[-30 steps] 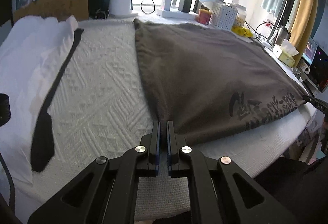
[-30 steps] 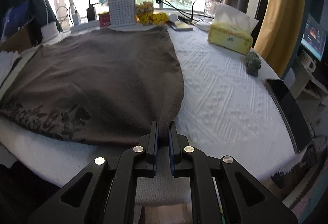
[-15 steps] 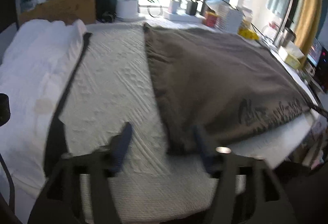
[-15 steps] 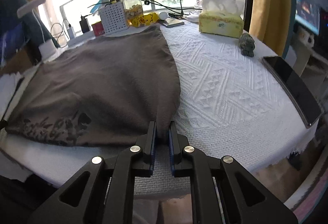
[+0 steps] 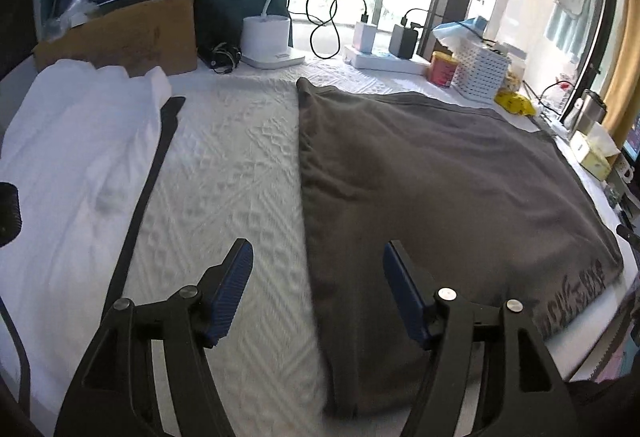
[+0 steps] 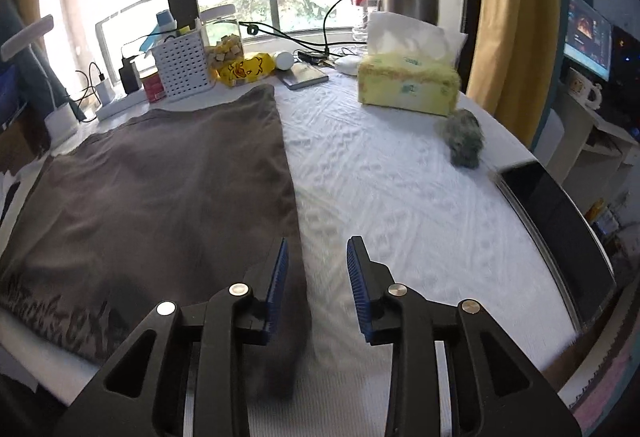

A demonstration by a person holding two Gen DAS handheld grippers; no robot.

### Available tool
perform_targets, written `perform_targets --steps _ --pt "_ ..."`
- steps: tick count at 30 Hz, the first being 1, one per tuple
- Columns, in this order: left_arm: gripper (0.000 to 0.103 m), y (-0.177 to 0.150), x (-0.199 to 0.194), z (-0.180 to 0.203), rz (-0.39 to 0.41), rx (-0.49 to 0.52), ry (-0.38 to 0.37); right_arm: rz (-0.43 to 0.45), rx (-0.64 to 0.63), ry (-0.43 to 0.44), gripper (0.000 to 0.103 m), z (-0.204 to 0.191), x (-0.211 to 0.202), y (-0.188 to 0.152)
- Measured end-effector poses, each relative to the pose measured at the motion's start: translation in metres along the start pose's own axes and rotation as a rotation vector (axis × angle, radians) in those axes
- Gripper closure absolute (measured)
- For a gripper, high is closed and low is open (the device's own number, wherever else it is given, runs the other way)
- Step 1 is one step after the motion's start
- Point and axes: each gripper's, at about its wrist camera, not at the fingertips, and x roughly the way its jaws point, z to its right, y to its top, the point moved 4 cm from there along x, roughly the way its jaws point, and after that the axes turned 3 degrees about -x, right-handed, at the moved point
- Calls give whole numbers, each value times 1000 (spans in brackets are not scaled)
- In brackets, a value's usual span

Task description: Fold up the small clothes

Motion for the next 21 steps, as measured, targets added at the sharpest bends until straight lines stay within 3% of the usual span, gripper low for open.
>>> perform_targets --steps 13,15,16,21 --pt "36 28 36 18 -67 -3 52 -103 -149 100 71 -21 75 42" --pt "36 32 38 24 -68 3 55 -108 -158 102 82 -21 76 43" --pt "36 34 40 26 -69 6 59 -106 -167 98 94 -22 77 44" --pt "36 38 50 36 -90 33 90 -109 -152 94 96 -19 80 47"
